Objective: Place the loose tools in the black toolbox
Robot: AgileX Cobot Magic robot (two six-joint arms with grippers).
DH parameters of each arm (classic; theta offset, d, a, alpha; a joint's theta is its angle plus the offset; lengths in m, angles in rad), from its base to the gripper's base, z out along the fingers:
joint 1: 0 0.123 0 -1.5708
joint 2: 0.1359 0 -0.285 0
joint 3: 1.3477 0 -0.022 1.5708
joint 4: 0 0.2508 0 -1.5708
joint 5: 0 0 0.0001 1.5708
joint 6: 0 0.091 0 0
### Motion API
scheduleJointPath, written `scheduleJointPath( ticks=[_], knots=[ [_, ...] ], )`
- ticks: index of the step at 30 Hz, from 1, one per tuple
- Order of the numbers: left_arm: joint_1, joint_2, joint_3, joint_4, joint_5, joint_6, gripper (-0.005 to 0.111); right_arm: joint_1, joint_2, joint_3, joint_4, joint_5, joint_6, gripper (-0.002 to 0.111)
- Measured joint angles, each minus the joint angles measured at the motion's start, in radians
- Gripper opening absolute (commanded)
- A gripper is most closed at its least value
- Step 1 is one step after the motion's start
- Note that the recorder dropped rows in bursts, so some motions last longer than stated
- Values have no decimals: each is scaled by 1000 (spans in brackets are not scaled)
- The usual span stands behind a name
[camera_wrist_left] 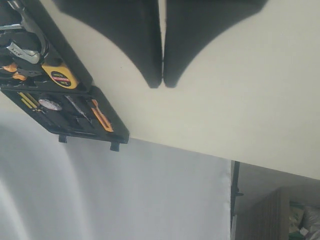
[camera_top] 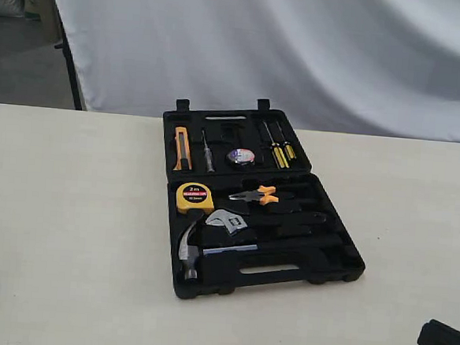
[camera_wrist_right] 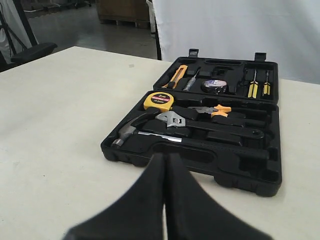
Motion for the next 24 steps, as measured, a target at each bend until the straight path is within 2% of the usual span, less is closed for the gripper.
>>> scheduleJointPath(
  ticks=[2, 4, 7, 9, 12, 16, 24],
  knots=[
    [0, 0, 0, 0, 0, 0, 1, -11, -26, 0, 0, 2, 0, -1],
    [0, 0, 0, 0, 0, 0, 1, -75, -61, 0, 0, 4, 15, -1],
    [0, 0, 0, 0, 0, 0, 1, -287, -133, 0, 0, 4, 81, -1],
    [0, 0, 0, 0, 0, 0, 1, -393, -175, 0, 2, 4, 119, -1],
    [0, 0, 0, 0, 0, 0, 1, -495, -184, 0, 22, 4, 190, -1],
    [0, 0, 0, 0, 0, 0, 1, -522, -184, 0, 25, 4, 210, -1],
    [0, 0, 0, 0, 0, 0, 1, -522, -184, 0, -88, 69, 120, -1]
  ],
)
